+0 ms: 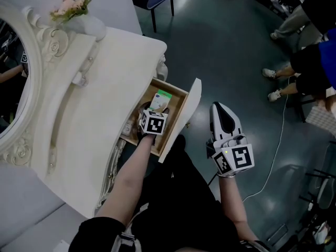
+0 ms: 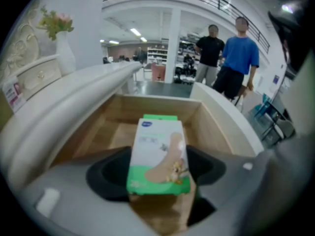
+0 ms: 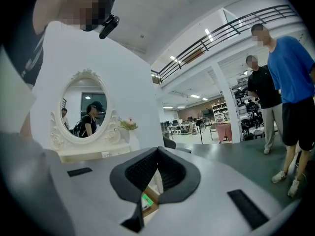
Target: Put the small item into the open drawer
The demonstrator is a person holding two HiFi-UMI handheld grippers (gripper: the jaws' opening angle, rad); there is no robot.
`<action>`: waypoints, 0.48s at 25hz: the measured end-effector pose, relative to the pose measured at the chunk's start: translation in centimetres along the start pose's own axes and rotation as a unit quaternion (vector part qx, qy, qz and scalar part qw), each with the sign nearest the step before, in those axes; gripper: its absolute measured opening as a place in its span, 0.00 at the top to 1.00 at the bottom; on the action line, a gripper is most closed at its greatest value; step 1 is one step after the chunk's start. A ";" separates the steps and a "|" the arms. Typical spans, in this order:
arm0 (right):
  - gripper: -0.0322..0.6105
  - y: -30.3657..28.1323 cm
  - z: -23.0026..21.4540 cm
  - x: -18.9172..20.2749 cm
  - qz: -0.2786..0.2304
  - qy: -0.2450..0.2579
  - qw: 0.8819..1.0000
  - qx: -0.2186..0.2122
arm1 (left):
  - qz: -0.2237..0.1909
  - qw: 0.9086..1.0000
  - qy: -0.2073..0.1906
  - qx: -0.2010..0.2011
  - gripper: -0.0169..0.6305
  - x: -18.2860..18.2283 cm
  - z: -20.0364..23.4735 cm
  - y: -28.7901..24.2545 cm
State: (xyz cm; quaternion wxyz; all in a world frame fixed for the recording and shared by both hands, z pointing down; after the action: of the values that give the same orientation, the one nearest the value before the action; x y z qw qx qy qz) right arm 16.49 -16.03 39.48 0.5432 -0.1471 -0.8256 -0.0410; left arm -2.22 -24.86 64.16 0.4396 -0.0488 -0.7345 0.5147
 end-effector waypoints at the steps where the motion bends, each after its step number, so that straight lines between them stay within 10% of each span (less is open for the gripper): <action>1: 0.95 0.0 -0.1 0.0 0.000 0.000 1.000 0.000 | 0.004 1.000 0.000 0.002 0.43 0.1 -0.1 -0.2; 12: 0.95 -0.2 -0.1 -0.2 0.001 0.001 1.000 -0.004 | 0.047 0.999 -0.006 0.008 0.43 1.8 -0.7 -2.4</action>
State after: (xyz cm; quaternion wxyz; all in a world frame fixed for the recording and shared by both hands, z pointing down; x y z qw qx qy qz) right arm 16.60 -16.32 39.38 0.5435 -0.1499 -0.8247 -0.0441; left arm -1.90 -24.49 67.21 0.4112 -0.0769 -0.7297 0.5409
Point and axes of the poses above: the fingertips, and each gripper's own axes: y backward along the fingers, z to its left, x out of its underside, the point moved 5 cm from there along y, backward along the fingers, and after that the axes turned 14 degrees about -y, right-handed, at the moved point
